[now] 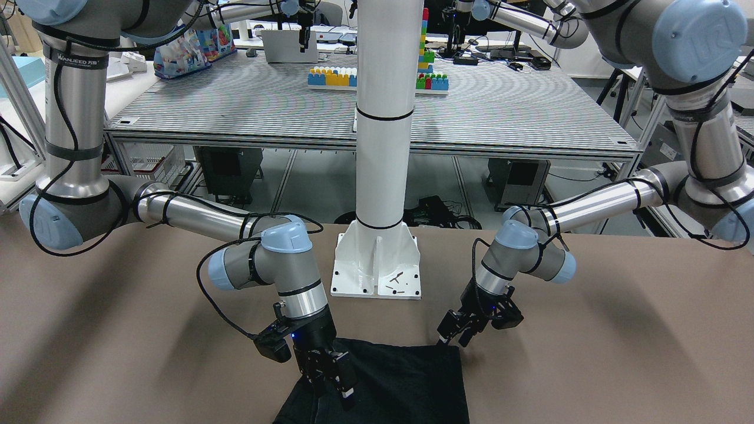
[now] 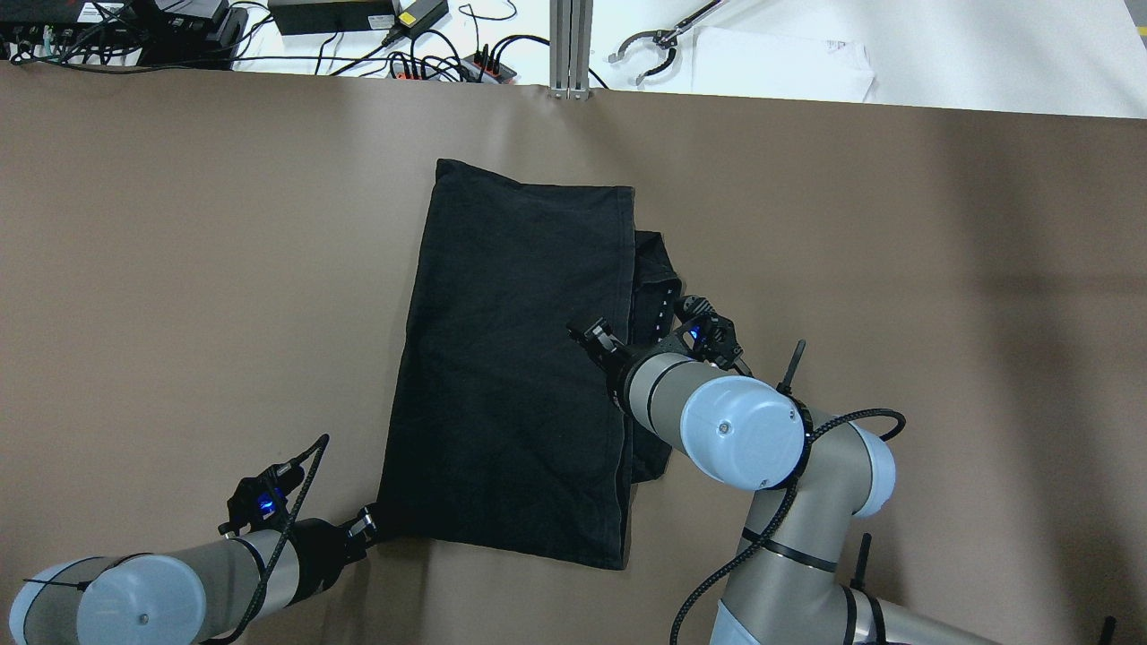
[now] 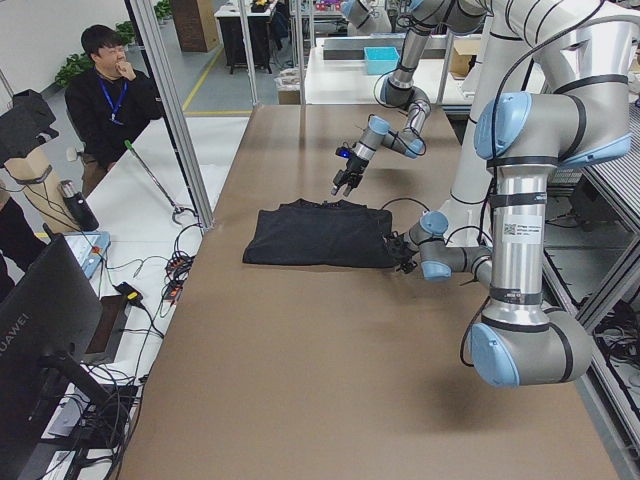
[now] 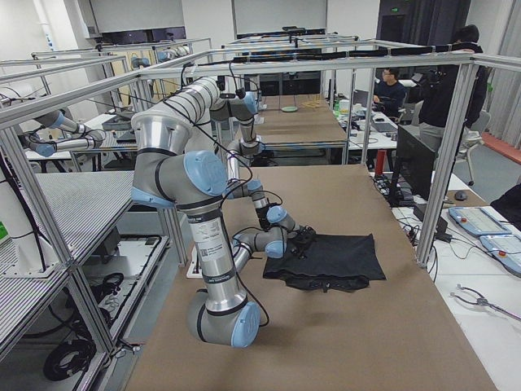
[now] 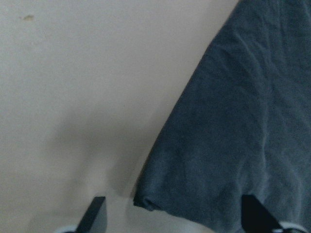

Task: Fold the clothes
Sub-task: 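Move the left gripper toward the hem while the right gripper presses the collar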

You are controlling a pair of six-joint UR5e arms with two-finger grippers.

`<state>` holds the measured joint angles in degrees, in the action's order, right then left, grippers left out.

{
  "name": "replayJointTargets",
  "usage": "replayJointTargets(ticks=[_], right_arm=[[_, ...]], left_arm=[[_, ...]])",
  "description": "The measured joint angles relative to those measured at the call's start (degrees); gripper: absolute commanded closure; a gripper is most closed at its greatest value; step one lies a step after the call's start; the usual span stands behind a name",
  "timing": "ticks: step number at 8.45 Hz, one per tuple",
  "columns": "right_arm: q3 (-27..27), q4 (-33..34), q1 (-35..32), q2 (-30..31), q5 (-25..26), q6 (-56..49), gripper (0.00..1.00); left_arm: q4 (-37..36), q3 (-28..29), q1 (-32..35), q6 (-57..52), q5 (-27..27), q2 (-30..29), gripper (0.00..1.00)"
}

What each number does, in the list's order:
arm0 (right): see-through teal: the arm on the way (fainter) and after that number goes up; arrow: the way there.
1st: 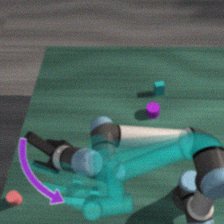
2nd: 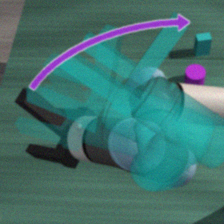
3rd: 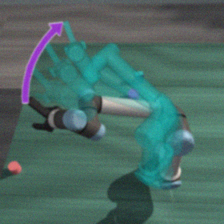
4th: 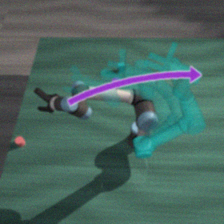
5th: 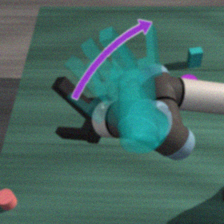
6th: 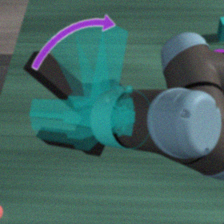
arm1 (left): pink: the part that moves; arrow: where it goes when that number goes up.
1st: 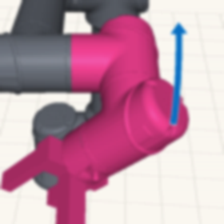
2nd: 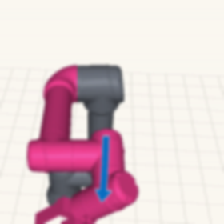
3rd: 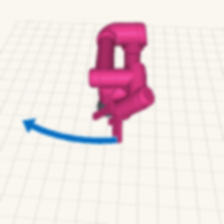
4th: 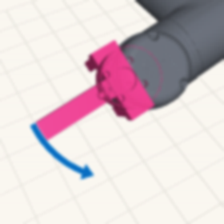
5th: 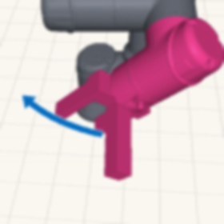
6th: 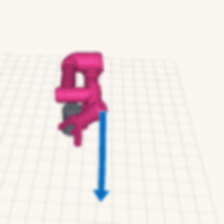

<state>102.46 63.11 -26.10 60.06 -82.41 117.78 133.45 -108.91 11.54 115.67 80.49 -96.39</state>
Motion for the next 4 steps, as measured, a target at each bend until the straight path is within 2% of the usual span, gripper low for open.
replayJointTargets(ticks=[2,4], right_arm=[[0.08,0.03,0.06,0.06,0.26,-0.05,0.07],[0.1,0.02,0.08,0.3,0.31,-0.4,0.07]], left_arm=[[0.12,0.31,-0.16,-0.12,-0.57,0.02,0.23],[0.14,0.92,-0.2,-0.37,-0.67,0.04,0.26]])
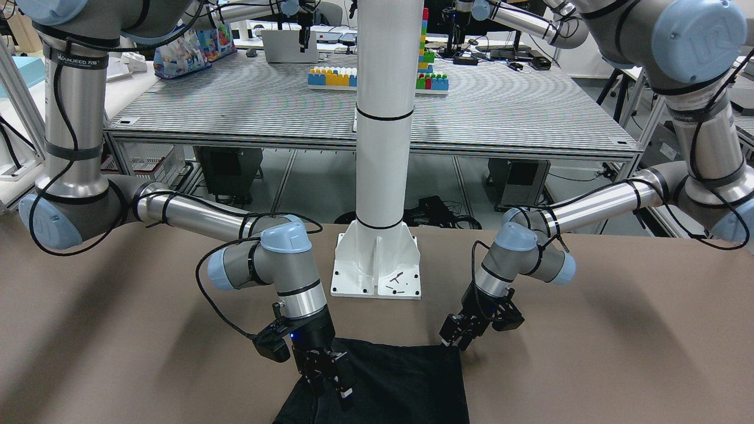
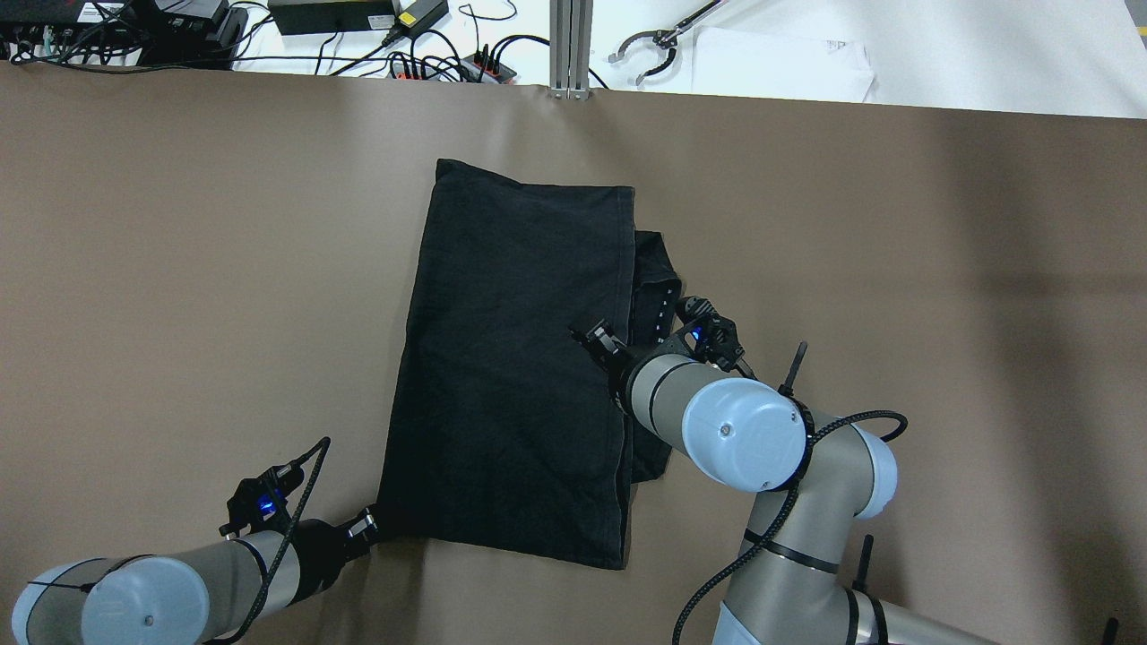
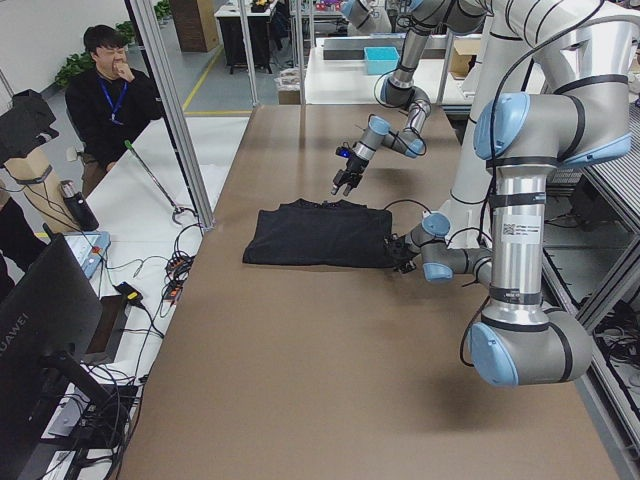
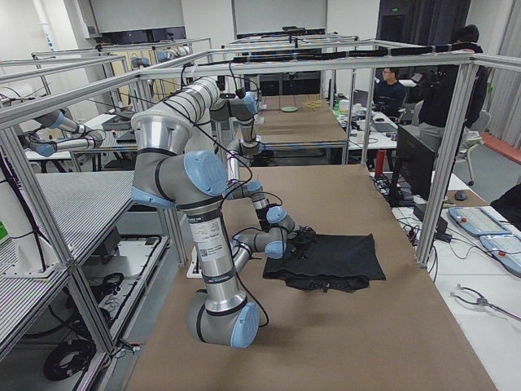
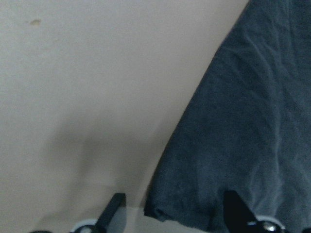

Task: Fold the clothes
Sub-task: 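Move the left gripper toward the hem while the right gripper presses the collar, then move the right gripper to the hem corner nearest the robot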

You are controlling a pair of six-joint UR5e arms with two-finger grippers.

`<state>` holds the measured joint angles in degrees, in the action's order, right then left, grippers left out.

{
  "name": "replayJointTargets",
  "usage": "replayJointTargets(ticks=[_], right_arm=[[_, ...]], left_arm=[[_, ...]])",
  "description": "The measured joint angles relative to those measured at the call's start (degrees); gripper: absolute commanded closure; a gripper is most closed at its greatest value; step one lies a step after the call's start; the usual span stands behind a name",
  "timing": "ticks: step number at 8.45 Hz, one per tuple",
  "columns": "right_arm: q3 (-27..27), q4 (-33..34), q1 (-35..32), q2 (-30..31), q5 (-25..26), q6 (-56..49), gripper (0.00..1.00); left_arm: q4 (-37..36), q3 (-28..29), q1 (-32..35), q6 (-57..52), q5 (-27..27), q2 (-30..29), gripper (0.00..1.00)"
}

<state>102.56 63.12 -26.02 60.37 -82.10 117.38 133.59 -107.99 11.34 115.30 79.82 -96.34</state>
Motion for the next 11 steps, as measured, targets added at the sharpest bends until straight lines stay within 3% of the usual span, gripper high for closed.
replayJointTargets(ticks=[1,2,3,6,11], right_arm=[[0.0,-0.01,0.0,0.13,0.01,-0.19,0.07],[0.0,-0.01,0.0,0.26,0.01,-0.31,0.07],[0.0,-0.01,0.0,0.32,-0.02,-0.36,0.07],[0.21,0.03,0.11,1.45,-0.03,-0.46,0.07],[2.54,1.04,6.06,9.54,2.05,-1.61,0.08]], left_arm=[[0.0,0.22,0.0,-0.04,-0.01,-0.05,0.46],[0.0,0.33,-0.01,-0.06,-0.02,-0.19,0.83],[0.0,0.33,-0.04,-0.07,-0.02,-0.44,1.0],[0.0,0.0,0.03,-0.18,0.06,-0.99,1.0],[0.0,0.09,0.17,-0.4,-0.03,-1.25,1.0]])
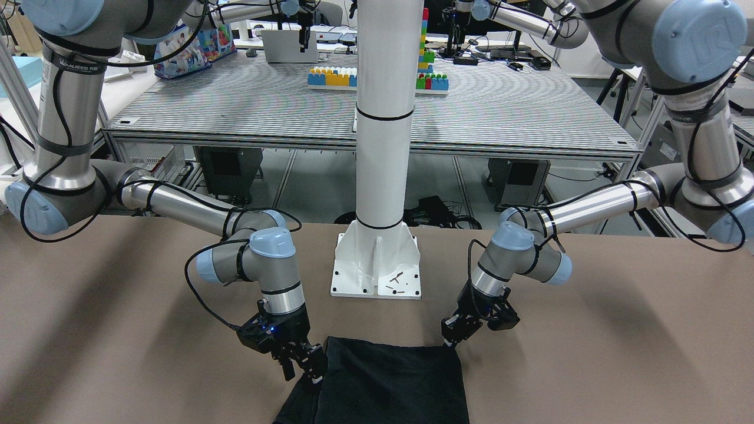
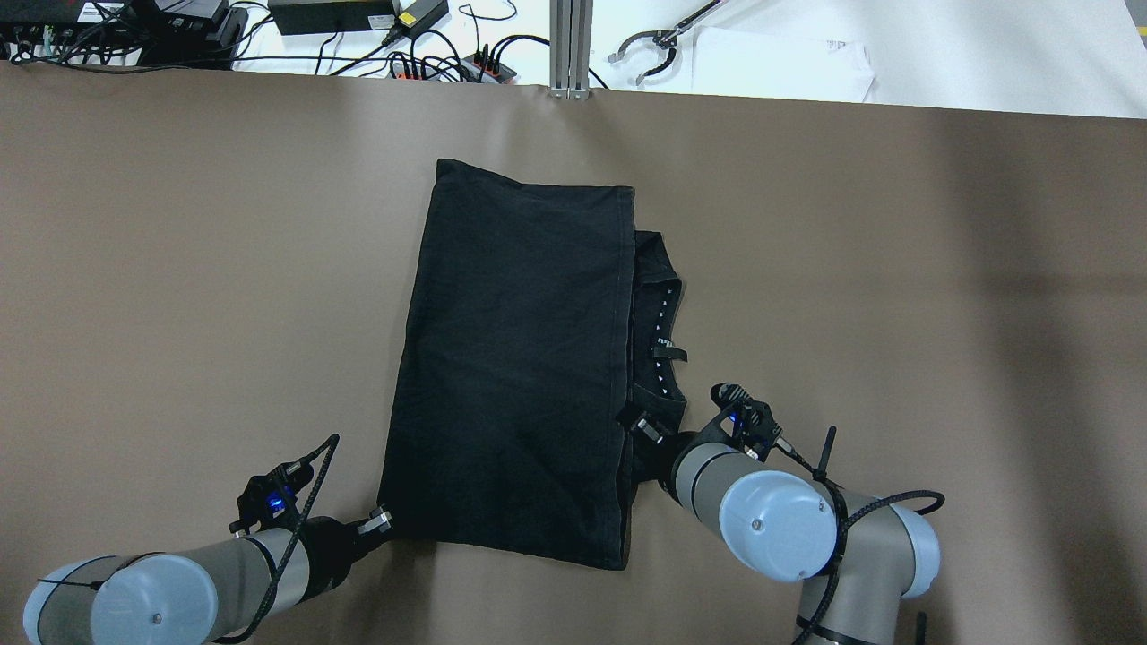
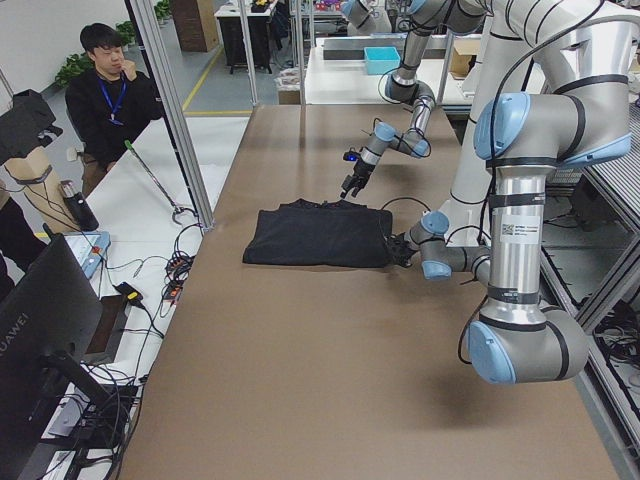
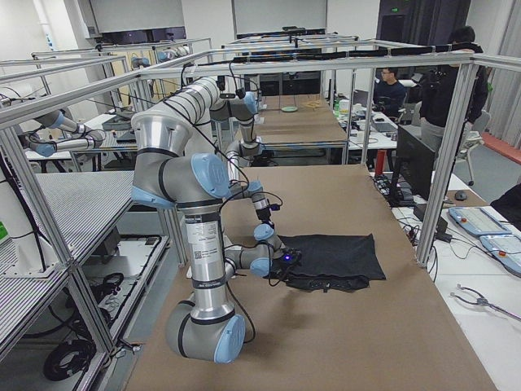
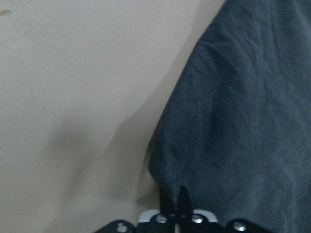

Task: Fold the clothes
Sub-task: 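Move the right gripper to the hem corner nearest the robot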

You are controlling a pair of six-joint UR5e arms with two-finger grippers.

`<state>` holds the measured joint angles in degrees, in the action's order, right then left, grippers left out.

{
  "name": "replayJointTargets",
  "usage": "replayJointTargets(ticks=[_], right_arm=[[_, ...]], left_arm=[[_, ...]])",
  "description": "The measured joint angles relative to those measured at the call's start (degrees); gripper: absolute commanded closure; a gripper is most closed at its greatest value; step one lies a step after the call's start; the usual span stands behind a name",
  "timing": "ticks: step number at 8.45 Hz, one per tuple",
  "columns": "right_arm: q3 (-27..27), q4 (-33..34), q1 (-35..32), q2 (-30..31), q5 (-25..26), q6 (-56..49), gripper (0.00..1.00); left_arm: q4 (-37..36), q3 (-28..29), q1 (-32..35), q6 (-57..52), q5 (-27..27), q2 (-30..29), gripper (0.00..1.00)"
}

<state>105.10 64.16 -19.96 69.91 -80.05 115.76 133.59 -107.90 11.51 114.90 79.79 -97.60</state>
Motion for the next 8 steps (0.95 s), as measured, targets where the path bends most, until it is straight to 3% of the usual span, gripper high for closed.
replayJointTargets(ticks=[4,8], right_arm=[[-0.37,2.11,7.32,0.01,4.71,0.42,0.11],[-3.06,2.28,8.09,-2.12,6.55,0.68,0.33]], left_arm=[[0.0,0.2,-0.07,-0.06,-0.55,-0.15,1.0],[0.0,0.24,-0.08,-0.03,-0.63,-0.2,1.0]])
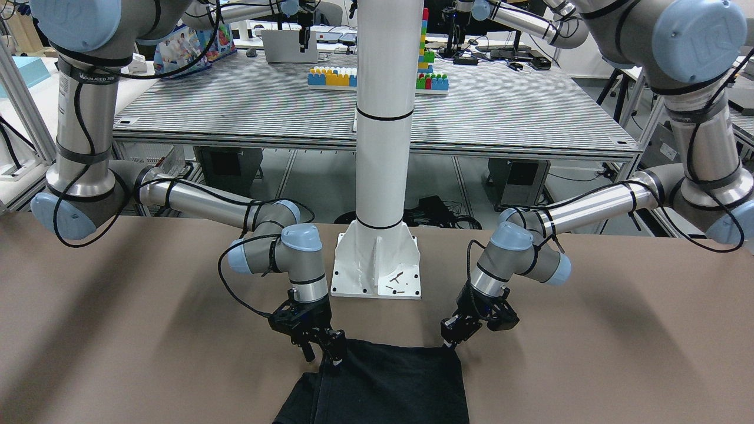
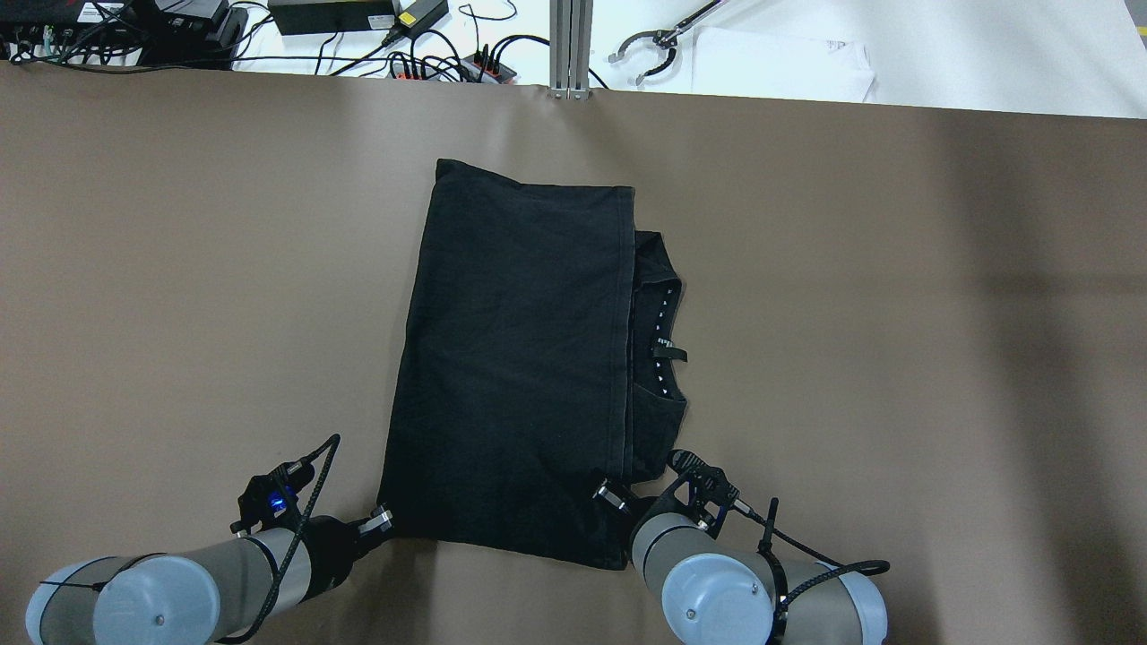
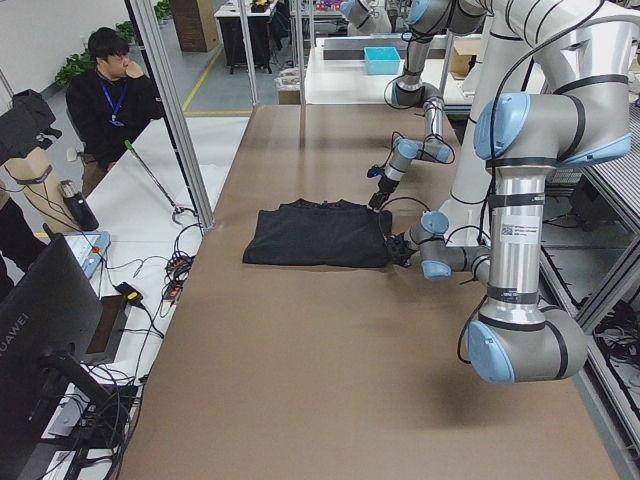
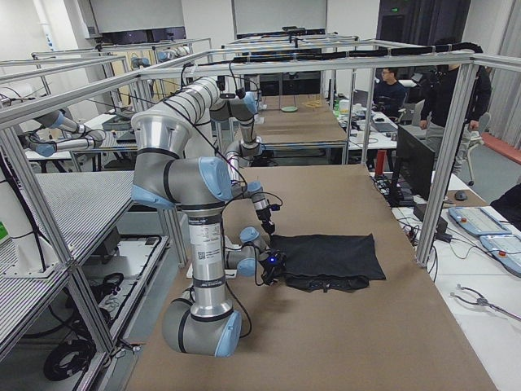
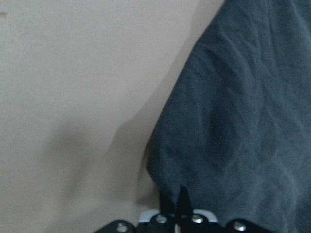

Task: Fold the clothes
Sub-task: 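Move the right gripper to the hem corner nearest the robot, then grasp both hem corners nearest the robot with the left and right grippers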

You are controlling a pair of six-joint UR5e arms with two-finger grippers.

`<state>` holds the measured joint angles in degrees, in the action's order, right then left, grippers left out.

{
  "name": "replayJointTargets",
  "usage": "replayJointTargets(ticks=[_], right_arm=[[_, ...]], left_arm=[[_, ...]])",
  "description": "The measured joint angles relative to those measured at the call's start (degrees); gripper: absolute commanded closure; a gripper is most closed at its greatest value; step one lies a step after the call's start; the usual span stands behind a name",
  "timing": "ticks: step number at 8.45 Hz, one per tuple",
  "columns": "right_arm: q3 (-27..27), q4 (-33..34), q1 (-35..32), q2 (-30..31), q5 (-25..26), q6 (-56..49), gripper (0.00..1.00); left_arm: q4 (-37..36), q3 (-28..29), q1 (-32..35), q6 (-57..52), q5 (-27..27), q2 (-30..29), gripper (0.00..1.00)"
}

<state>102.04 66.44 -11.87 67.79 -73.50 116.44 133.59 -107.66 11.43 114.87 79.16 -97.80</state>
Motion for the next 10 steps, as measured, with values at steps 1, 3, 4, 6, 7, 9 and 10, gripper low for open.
replayJointTargets(ticks=[1,3,4,6,7,9,10], right_arm=[[-0.66,0.0,0.0,-0.94,0.33,0.02,0.48],[-1.09,0.0,-0.11,-1.74,0.74,0.08,0.84],[-0.99,0.01,-0.23,-1.64,0.84,0.08,0.87],[-0.47,0.0,-0.38,-0.62,0.99,-0.26,0.9],[0.17,-0.03,-0.41,0.4,1.24,-0.44,1.0],[2.31,-0.01,-0.43,1.96,1.93,-0.71,1.0],[3.06,0.0,-0.43,2.18,2.01,-0.81,0.69]], left_arm=[[0.0,0.04,0.0,0.0,0.0,0.03,1.0],[0.0,0.06,0.0,-0.03,-0.04,0.09,1.0],[-0.04,0.05,0.0,-0.05,-0.05,0.08,1.0],[-0.09,0.0,0.0,-0.05,-0.06,0.0,1.0],[-0.12,0.0,-0.01,-0.05,-0.06,-0.05,1.0],[-0.17,-0.06,-0.06,-0.08,-0.06,-0.1,1.0],[-0.17,-0.15,-0.05,-0.08,-0.02,-0.11,1.0]])
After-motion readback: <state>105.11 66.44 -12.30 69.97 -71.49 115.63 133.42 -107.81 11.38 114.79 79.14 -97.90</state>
